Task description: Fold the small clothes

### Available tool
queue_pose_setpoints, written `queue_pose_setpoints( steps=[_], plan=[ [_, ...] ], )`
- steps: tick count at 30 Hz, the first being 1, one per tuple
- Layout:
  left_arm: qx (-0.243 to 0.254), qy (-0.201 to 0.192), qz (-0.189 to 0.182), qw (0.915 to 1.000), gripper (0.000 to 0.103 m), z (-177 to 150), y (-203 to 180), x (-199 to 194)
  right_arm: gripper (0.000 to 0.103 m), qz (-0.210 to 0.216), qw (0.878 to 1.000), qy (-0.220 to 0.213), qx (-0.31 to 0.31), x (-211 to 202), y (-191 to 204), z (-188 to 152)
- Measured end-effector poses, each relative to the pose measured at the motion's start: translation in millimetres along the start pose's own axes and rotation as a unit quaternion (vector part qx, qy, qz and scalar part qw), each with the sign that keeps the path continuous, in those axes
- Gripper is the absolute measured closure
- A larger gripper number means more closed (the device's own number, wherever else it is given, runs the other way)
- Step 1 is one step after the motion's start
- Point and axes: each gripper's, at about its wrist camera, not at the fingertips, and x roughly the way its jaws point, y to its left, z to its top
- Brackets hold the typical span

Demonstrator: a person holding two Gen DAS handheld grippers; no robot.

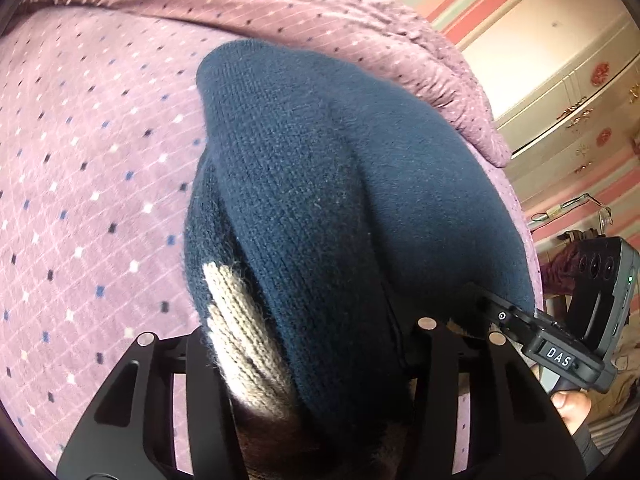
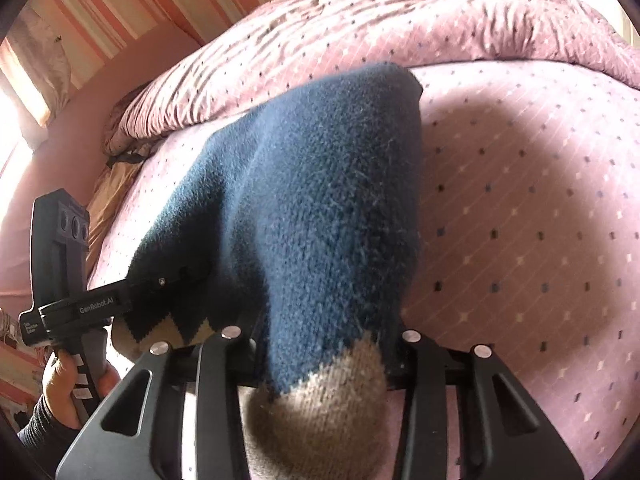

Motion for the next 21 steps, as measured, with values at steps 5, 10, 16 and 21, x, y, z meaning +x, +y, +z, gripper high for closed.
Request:
queue_pose_setpoints(
  steps=[5, 10, 16, 21],
  plan=[
    [0.014, -0.021, -0.013, 0.9996, 0.056, 0, -30, 3, 0.067, -0.015, 0.999, -0.037, -0.015, -39, -26, -7],
    [0.041, -0.022, -0.024, 0.9986, 0.056, -13, -93, 5, 0.067, -0.046, 0.996, -0.074, -0.031, -101, -61, -18],
    [0.065, 0.007, -0.014, 0.9977, 0.056, -50, -161, 44, 0.067, -0.077, 0.995, -0.063, 0.016, -138, -137, -44],
    [0.095, 0.020, 0.033, 0.9947, 0.055, -87, -178, 81, 0.067, -0.075, 0.995, -0.036, 0.046, -120, -191, -77]
  ],
)
